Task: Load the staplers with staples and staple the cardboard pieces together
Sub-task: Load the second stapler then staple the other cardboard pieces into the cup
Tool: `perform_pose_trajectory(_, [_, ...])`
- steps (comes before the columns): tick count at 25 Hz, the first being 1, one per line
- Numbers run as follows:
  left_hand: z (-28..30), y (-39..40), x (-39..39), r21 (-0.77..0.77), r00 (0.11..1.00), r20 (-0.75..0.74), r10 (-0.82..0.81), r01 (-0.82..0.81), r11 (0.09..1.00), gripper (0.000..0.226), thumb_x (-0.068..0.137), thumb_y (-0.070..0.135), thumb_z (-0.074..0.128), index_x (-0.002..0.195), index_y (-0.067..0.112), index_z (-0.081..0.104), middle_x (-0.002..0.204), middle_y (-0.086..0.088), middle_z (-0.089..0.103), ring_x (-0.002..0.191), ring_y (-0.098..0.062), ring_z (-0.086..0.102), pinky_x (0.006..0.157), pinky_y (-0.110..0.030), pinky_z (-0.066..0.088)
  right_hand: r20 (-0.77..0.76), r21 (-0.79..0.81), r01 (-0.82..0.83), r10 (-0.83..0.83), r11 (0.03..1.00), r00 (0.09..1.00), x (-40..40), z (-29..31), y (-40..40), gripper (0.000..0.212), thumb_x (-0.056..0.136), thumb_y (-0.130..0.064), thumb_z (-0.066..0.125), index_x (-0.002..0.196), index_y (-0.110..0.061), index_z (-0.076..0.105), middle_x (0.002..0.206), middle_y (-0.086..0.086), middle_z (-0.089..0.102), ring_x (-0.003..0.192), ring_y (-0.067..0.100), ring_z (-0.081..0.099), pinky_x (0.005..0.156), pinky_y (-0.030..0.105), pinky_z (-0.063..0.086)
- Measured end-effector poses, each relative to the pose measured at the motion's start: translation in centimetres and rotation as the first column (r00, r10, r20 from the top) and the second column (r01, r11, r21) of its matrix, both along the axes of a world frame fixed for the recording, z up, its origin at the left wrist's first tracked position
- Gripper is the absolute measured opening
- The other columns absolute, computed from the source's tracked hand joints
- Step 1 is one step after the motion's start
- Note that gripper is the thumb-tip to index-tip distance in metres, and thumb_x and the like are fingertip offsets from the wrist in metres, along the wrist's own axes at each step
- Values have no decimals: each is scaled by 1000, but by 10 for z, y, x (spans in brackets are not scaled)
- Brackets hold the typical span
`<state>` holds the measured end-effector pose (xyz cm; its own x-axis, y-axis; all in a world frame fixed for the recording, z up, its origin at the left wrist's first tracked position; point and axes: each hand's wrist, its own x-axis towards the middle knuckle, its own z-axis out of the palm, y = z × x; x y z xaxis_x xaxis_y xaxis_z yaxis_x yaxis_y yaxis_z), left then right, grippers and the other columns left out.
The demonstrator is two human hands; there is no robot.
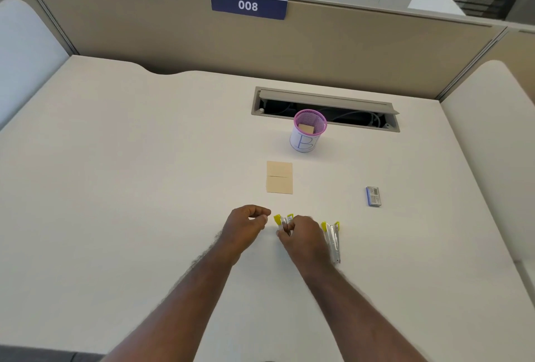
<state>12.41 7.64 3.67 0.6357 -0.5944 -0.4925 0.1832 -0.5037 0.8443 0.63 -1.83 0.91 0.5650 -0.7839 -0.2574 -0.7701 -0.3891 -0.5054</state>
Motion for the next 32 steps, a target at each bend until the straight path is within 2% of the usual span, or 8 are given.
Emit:
perform_pose_trajectory(7, [-11, -3, 14, 11, 999, 26, -23, 23, 1000, 20, 92, 11, 56, 102, 15, 73, 95, 10, 67, 84, -12, 65, 62, -13, 43, -248, -129, -119, 84, 984, 965, 11, -14, 12, 22, 94, -32, 52, 105, -14, 57, 110, 5, 56, 98, 24, 63, 69, 30, 42])
perform_pose_trajectory(13, [-23, -20, 25, 50, 979, 176, -106, 99, 994, 23, 91, 10, 55, 105, 16, 73, 109, 6, 70, 101, -13, 63, 90, -26, 48, -274, -109, -78, 46, 991, 961, 22, -16, 12, 32, 90, -39, 63, 107, -13, 57, 111, 6, 59, 101, 24, 64, 75, 30, 48])
perform_pose_trajectory(17, [-33, -39, 32, 102, 936, 306, -175, 151, 983, 27, 90, 10, 52, 108, 21, 69, 116, 6, 66, 102, -10, 60, 87, -19, 41, -276, -117, -87, 51, 989, 960, 24, -13, 11, 37, 88, -45, 63, 104, -12, 55, 109, 6, 59, 94, 24, 64, 70, 31, 46])
perform_pose_trajectory(19, [-40, -50, 36, 136, 863, 444, -239, 198, 971, 28, 90, 11, 55, 114, 21, 67, 122, 1, 61, 109, -16, 58, 92, -23, 42, -307, -176, -104, 46, 979, 951, 19, -7, 12, 49, 85, -58, 59, 105, -13, 55, 107, 3, 56, 94, 23, 62, 65, 31, 41])
perform_pose_trajectory(22, [-51, -70, 43, 239, 660, 650, -378, 294, 925, 37, 89, 18, 61, 126, 18, 60, 136, -3, 53, 125, -26, 49, 104, -35, 40, -231, -277, -103, 38, 955, 972, 6, 4, 15, 50, 87, -66, 50, 104, -19, 58, 105, -3, 55, 97, 20, 57, 63, 31, 41])
perform_pose_trajectory(27, [-66, -94, 60, 503, 362, 679, -639, 405, 764, 67, 90, 41, 61, 147, 15, 36, 157, -2, 30, 148, -23, 20, 118, -40, 19, -38, -322, -115, 109, 940, 993, -14, 14, 22, 33, 93, -49, 51, 113, -25, 62, 111, -6, 58, 99, 17, 57, 65, 30, 49])
perform_pose_trajectory(30, [-69, -100, 64, 593, 202, 668, -716, 436, 677, 67, 93, 46, 54, 147, 13, 33, 149, -7, 39, 141, -26, 31, 115, -40, 24, -17, -271, -109, 108, 956, 994, -22, 14, 23, 30, 95, -44, 50, 116, -25, 61, 115, -7, 58, 104, 16, 58, 67, 30, 51])
perform_pose_trajectory(32, [-68, -104, 66, 609, 166, 660, -732, 453, 651, 60, 95, 44, 52, 143, 12, 38, 143, -10, 43, 131, -28, 41, 109, -39, 32, -7, -272, -105, 107, 957, 994, -27, 14, 22, 29, 95, -42, 50, 115, -25, 62, 114, -7, 59, 103, 14, 59, 68, 28, 48])
